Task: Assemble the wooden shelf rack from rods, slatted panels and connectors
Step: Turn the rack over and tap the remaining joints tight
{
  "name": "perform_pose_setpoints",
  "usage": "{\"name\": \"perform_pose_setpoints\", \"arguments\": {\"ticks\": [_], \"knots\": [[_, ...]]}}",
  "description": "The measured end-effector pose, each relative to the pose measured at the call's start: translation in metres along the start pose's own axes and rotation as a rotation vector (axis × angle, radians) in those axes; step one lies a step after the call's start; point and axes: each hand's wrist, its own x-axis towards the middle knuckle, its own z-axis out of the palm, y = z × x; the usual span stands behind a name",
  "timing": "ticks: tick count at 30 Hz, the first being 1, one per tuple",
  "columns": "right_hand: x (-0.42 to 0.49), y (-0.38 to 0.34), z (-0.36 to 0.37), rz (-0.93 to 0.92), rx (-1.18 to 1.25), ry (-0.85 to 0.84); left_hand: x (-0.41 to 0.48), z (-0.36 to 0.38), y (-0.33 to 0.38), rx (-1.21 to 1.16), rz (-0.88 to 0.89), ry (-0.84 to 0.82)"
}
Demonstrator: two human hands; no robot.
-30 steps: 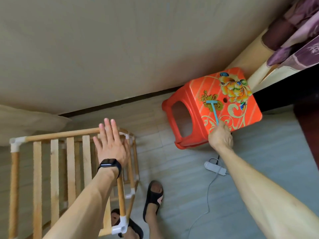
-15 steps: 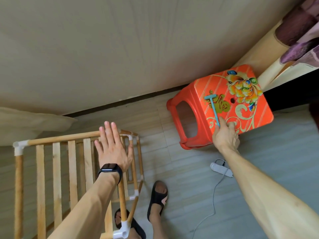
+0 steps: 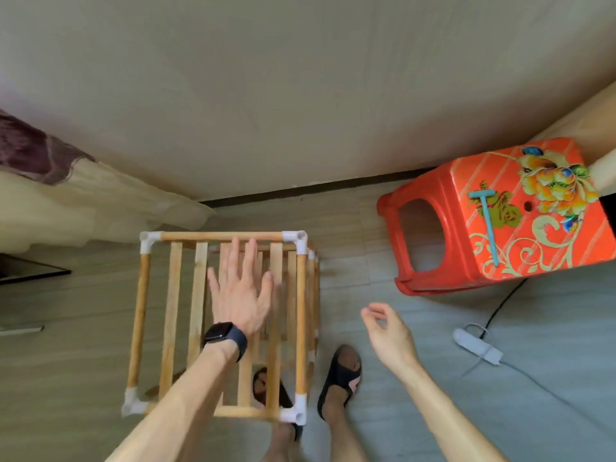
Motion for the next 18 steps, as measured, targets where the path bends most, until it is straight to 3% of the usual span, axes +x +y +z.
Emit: {"name": "perform_pose_setpoints", "arguments": {"ticks": [4, 7, 10, 15, 18], "knots": [[-0.06, 0.019, 0.073, 0.095, 0.019, -0.349, -0.056, -0.023, -0.108, -0.055, -0.392, 0.094], [-0.089, 0.039, 0.111, 0.101, -0.076, -0.504, -0.104, -0.03, -0.178, -0.251, -0.667, -0.041], [-0.103, 0.046, 0.138, 0.103, -0.09, -0.329, -0.139, -0.027, -0.22, -0.487, -0.807, -0.256], [-0.105, 0.035, 0.153, 0.058, -0.089, -0.091, -0.15, -0.02, -0.242, -0.783, -0.822, -0.313], [-0.095, 0.031, 0.158, 0.135, 0.01, 0.012, -0.138, -0.013, -0.239, -0.876, -0.824, -0.287]]}}
